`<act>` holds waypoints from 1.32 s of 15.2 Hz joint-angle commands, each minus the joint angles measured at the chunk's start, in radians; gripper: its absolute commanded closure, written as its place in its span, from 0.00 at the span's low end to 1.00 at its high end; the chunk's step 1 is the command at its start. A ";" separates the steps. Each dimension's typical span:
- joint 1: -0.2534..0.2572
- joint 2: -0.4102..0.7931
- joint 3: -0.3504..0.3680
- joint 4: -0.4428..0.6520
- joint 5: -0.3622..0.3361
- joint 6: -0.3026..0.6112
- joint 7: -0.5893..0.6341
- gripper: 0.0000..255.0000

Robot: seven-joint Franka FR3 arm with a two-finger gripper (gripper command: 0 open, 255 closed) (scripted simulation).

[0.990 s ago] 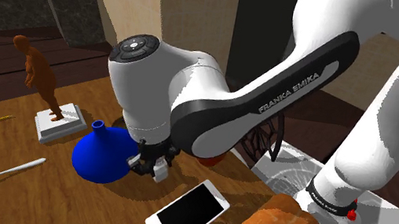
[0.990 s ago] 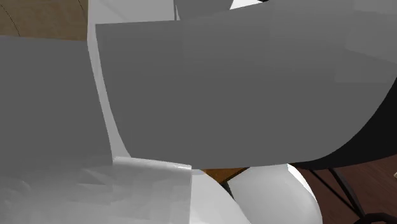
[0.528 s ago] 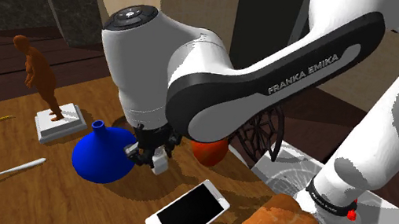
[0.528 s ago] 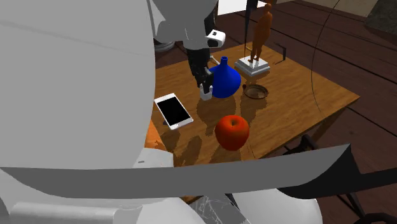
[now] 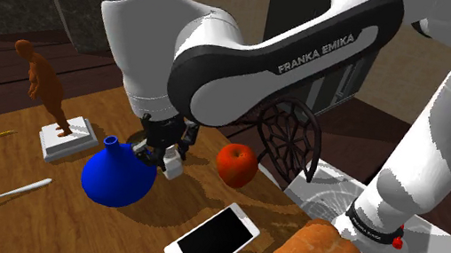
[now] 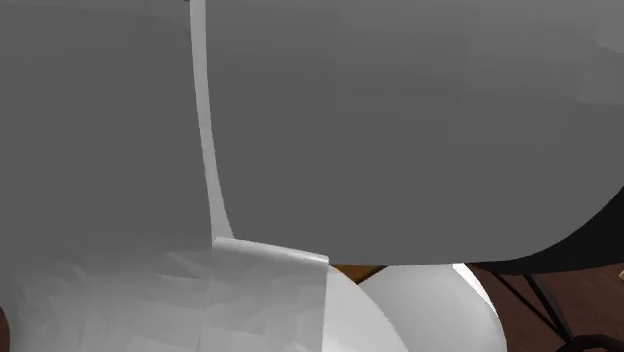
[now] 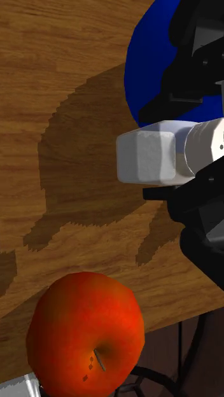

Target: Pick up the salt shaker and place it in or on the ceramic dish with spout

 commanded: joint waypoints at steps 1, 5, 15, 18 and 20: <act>-0.002 0.071 -0.013 0.062 -0.059 -0.019 0.001 1.00; 0.017 0.206 -0.054 0.199 -0.160 -0.068 -0.011 1.00; 0.149 0.551 -0.179 0.690 -0.349 -0.249 -0.119 1.00; 0.209 0.663 -0.218 0.874 -0.391 -0.308 -0.169 1.00; 0.199 0.661 -0.218 0.841 -0.391 -0.281 -0.162 1.00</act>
